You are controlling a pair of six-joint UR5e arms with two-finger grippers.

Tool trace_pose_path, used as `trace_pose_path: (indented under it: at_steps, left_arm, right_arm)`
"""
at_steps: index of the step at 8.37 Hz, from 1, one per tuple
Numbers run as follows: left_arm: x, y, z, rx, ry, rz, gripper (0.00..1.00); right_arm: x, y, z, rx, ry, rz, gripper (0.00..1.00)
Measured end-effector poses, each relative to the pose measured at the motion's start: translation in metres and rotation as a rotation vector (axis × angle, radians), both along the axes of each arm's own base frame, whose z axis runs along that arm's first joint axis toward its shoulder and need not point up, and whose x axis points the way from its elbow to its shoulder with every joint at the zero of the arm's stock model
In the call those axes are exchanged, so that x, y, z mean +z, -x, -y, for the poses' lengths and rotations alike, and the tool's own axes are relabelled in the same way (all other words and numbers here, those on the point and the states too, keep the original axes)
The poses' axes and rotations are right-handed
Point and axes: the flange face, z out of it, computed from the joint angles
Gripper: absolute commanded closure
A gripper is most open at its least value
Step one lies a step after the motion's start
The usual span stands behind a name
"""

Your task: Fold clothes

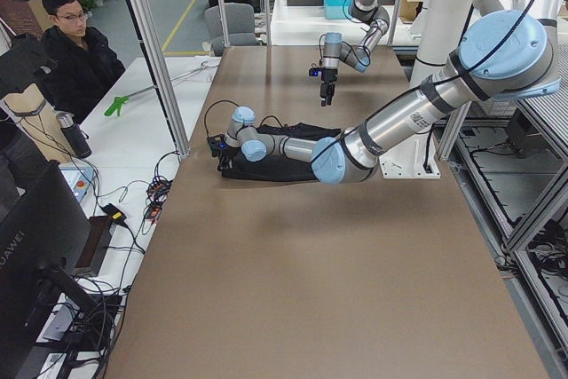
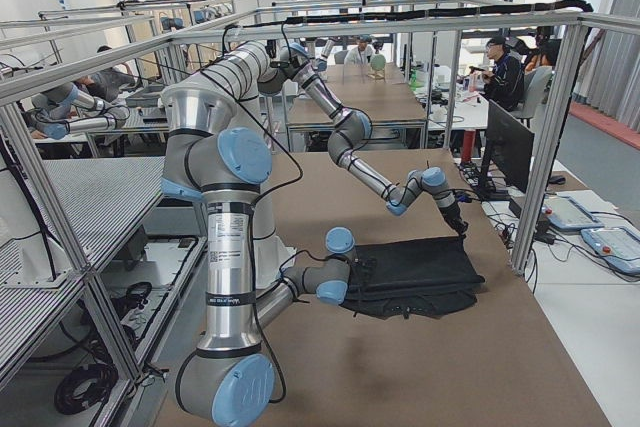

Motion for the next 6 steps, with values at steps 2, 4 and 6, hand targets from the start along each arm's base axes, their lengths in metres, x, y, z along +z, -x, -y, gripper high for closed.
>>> trace_pose_path:
  at_steps: [2,4,6]
  left_arm:
    - [-0.02,-0.001,0.006,0.029,-0.082,0.048,0.44]
    - [-0.032,0.002,0.01,0.028,-0.127,0.073,0.06]
    - [-0.017,0.018,0.015,0.01,-0.144,0.095,0.06]
  right_arm:
    - [0.013,0.0,0.006,0.041,0.009,-0.031,0.05]
    - [0.022,0.003,0.014,0.114,-0.003,-0.069,0.05]
    - [0.02,0.02,0.027,0.168,-0.036,-0.143,0.05]
